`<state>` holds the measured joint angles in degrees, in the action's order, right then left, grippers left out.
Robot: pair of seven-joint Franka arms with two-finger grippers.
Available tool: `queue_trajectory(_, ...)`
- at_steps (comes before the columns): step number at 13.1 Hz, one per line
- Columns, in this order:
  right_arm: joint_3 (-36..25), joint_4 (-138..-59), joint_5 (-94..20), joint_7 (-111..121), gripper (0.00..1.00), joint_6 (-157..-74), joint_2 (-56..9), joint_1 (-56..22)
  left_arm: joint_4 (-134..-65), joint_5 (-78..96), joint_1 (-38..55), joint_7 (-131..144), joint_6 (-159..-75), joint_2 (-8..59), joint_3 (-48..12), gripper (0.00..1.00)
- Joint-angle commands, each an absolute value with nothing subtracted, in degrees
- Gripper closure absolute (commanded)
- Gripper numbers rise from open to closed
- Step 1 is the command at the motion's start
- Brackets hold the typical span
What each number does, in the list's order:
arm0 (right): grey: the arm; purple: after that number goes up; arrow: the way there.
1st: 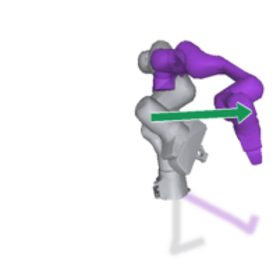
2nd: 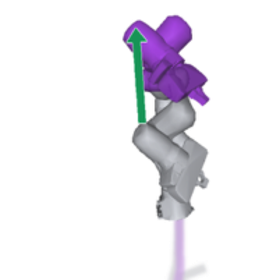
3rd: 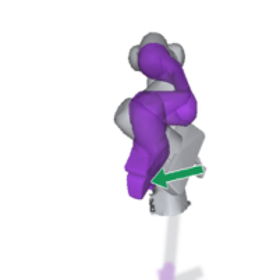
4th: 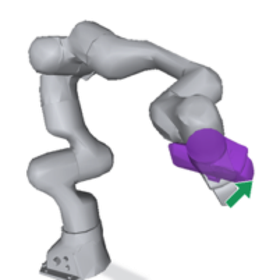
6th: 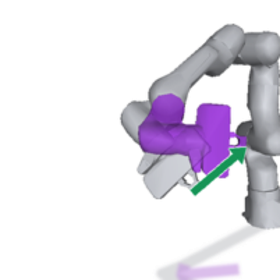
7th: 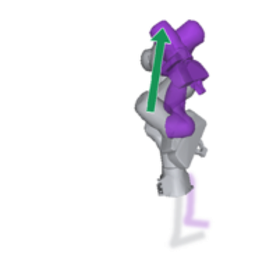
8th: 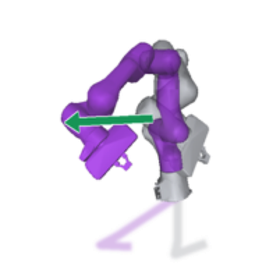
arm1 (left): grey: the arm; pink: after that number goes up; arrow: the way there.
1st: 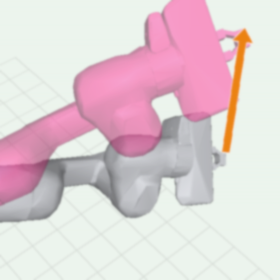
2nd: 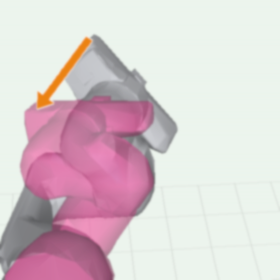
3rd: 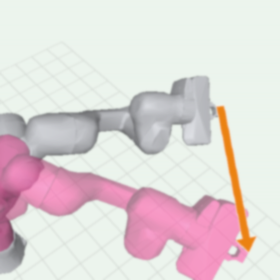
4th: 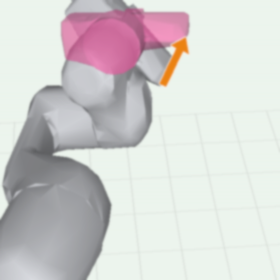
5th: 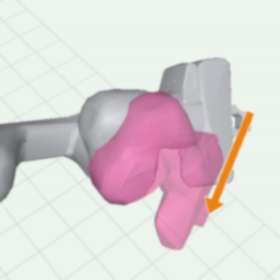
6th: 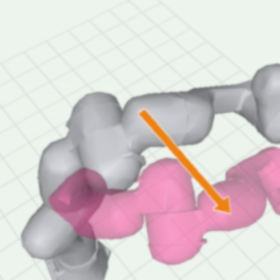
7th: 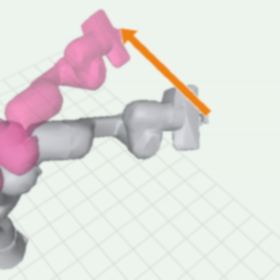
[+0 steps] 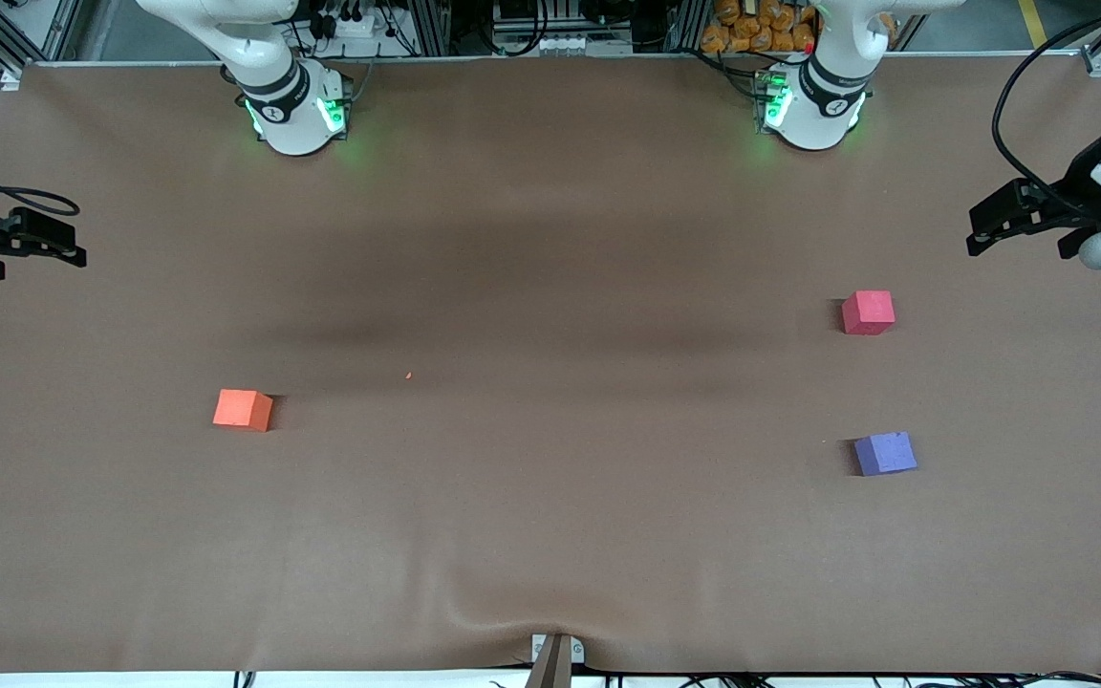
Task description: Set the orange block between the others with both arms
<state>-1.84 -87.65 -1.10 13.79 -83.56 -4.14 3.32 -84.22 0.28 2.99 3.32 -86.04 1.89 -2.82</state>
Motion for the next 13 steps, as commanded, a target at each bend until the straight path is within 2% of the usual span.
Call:
queue_trajectory(1,-1.9,-88.1,-2.6,13.6,0.00,-83.1,-3.5,3.3,-84.1,0.7,3.0,3.3,-85.2,0.5,-2.7,0.00)
queue_trajectory(13,-1.9,-88.2,-2.6,13.8,0.00,-83.3,-4.7,3.3,-84.2,0.6,2.6,2.8,-85.2,0.5,-2.6,0.00)
